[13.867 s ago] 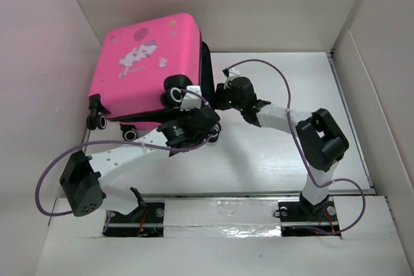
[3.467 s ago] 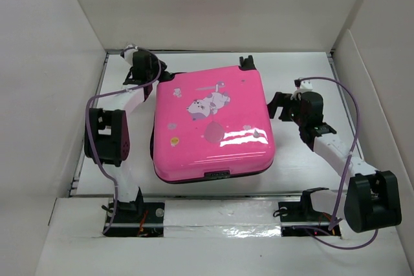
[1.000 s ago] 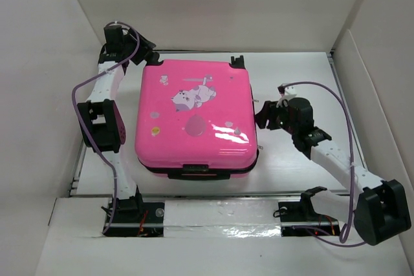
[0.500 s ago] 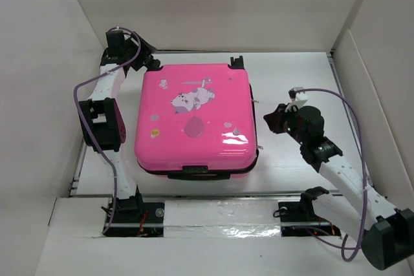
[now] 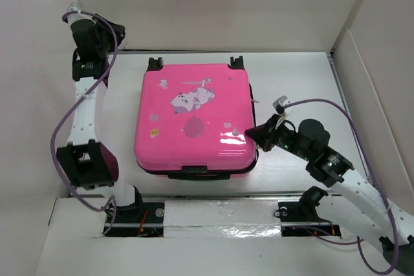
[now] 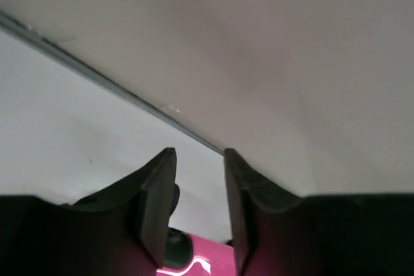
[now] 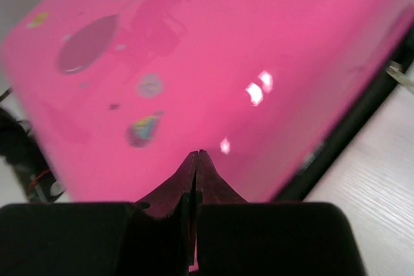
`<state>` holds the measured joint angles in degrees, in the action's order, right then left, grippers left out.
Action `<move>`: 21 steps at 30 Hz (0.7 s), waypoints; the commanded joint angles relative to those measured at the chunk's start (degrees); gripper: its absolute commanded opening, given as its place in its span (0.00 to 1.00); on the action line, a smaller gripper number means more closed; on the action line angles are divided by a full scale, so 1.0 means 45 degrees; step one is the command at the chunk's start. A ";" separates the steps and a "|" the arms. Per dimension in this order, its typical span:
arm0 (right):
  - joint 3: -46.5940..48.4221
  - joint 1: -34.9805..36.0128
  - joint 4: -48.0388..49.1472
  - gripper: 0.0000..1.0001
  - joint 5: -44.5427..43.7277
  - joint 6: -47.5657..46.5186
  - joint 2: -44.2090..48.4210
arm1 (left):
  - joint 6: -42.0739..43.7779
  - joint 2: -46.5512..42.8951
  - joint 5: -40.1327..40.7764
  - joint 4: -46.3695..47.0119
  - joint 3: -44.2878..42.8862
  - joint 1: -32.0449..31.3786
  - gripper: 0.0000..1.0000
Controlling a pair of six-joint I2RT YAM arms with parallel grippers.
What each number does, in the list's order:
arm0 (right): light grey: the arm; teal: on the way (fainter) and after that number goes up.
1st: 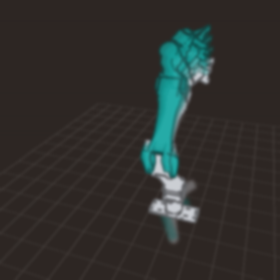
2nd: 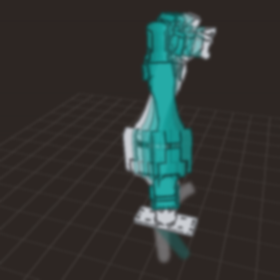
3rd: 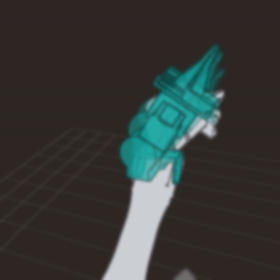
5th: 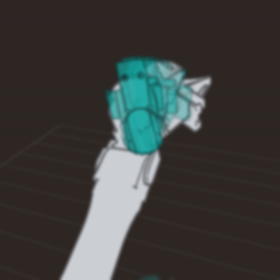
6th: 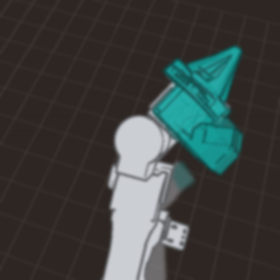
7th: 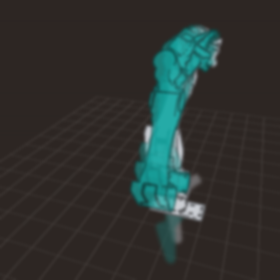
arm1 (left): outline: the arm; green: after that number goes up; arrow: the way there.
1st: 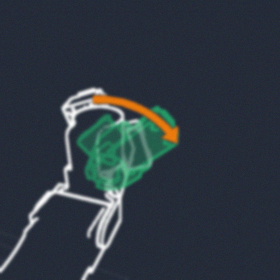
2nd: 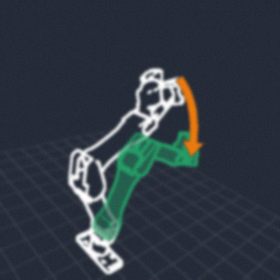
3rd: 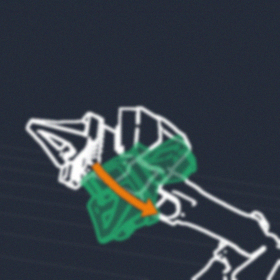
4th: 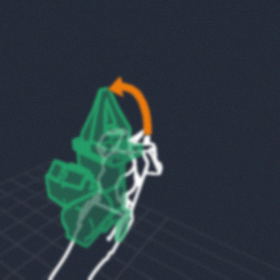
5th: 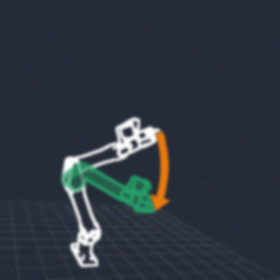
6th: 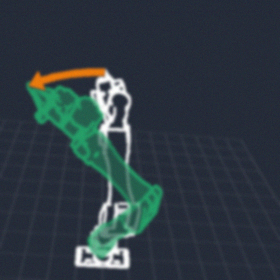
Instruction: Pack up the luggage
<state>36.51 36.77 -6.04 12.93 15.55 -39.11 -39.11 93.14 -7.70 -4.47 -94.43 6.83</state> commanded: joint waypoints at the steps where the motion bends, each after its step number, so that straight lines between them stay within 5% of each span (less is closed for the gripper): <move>1: 0.1665 0.1628 -0.0102 0.00 0.0877 -0.0603 -0.0116 | 0.0000 -0.1982 0.0267 0.1578 0.0691 -0.0325 0.28; 3: 0.2293 0.3092 0.0014 0.00 0.0819 -0.0760 -0.0758 | 0.0097 -0.2454 0.0345 0.1774 0.0750 -0.0755 0.07; 5: 0.3328 0.4321 -0.0120 0.00 0.0353 -0.1245 -0.1848 | -0.0174 -0.3080 -0.0258 0.2298 0.0945 -0.0756 0.02; 9: 0.5047 0.7448 -0.0746 0.00 -0.4033 -0.1853 -0.3606 | -0.0449 -0.3531 -0.1021 0.2245 0.1123 -0.0872 0.01; 15: 0.6669 1.1136 0.0521 0.00 -0.4388 -0.2010 -0.8093 | -0.0118 -0.3861 -0.1004 0.1755 0.0966 -0.0873 0.00; 21: 0.8095 1.1847 0.0776 0.00 -0.6420 -0.1659 -1.1695 | -0.0077 -0.4623 -0.0769 0.1852 0.0965 -0.0873 0.00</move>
<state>68.84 89.52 -4.05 -7.79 8.19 -87.94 -40.25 76.49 -11.11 1.13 -90.32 2.98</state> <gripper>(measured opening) 0.010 0.003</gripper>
